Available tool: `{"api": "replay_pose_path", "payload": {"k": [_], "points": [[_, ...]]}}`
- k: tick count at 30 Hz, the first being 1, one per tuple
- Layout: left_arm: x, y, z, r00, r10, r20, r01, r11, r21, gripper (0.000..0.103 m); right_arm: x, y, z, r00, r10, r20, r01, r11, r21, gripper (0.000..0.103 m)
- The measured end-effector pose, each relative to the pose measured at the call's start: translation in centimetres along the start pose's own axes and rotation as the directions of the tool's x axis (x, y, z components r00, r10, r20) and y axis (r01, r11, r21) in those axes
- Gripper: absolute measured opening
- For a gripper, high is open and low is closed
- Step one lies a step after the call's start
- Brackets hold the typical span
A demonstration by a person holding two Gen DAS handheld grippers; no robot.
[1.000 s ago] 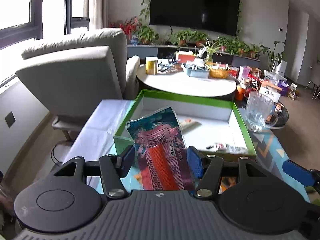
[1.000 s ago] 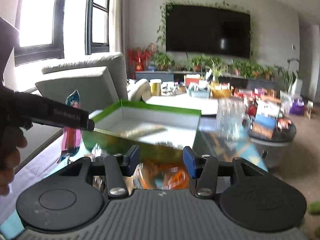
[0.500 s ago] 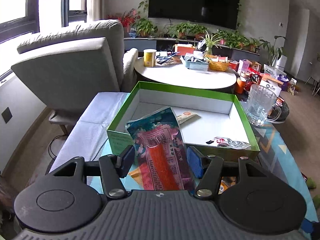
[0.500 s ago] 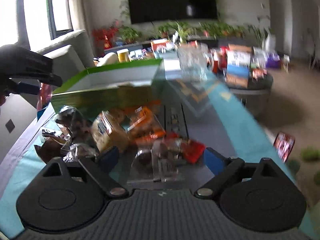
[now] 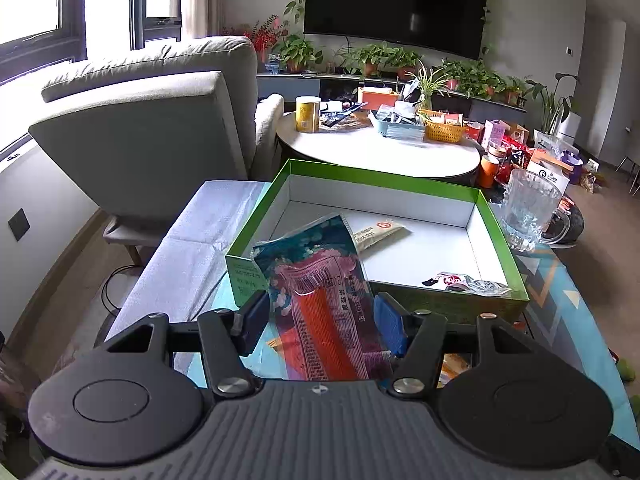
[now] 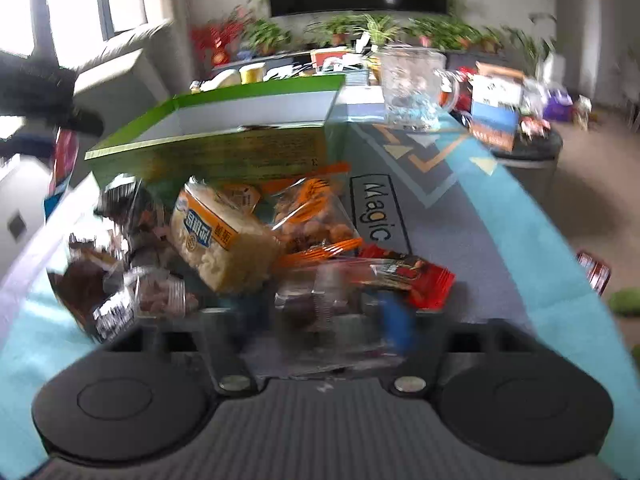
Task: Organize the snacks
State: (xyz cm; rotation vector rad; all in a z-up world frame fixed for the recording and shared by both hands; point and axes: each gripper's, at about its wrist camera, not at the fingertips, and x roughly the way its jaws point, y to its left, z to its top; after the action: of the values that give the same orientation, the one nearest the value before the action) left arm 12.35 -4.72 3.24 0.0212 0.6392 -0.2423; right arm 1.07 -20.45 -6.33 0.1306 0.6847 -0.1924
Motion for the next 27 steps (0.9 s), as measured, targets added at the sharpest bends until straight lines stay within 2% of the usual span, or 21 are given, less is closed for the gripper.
{"api": "replay_pose_path", "payload": {"k": [3, 11, 19, 24, 27], "points": [[-0.4, 0.1, 0.0, 1.000, 0.000, 0.010, 0.000, 1.000, -0.002, 0.055, -0.9, -0.7, 0.3, 0.998, 0.055, -0.020, -0.054, 0.997, 0.047, 0.057], [-1.0, -0.1, 0.2, 1.000, 0.001, 0.030, -0.001, 1.000, 0.007, 0.055, -4.6, -0.6, 2.1, 0.988, 0.076, 0.137, -0.083, 0.996, 0.043, 0.057], [-1.1, 0.1, 2.7, 0.995, 0.017, 0.101, -0.018, 1.000, 0.004, 0.055, -5.1, 0.6, 6.6, 0.946, 0.129, 0.298, -0.135, 0.991, -0.001, 0.057], [-0.1, -0.3, 4.7, 0.991, 0.031, 0.129, -0.034, 0.999, 0.019, 0.055, -4.8, 1.5, 8.9, 0.918, 0.163, 0.361, -0.158, 0.986, -0.043, 0.057], [0.9, -0.6, 5.4, 0.991, 0.028, 0.130, -0.032, 0.999, 0.028, 0.055, -4.0, 1.8, 9.7, 0.910, 0.169, 0.378, -0.160, 0.986, -0.055, 0.057]]}}
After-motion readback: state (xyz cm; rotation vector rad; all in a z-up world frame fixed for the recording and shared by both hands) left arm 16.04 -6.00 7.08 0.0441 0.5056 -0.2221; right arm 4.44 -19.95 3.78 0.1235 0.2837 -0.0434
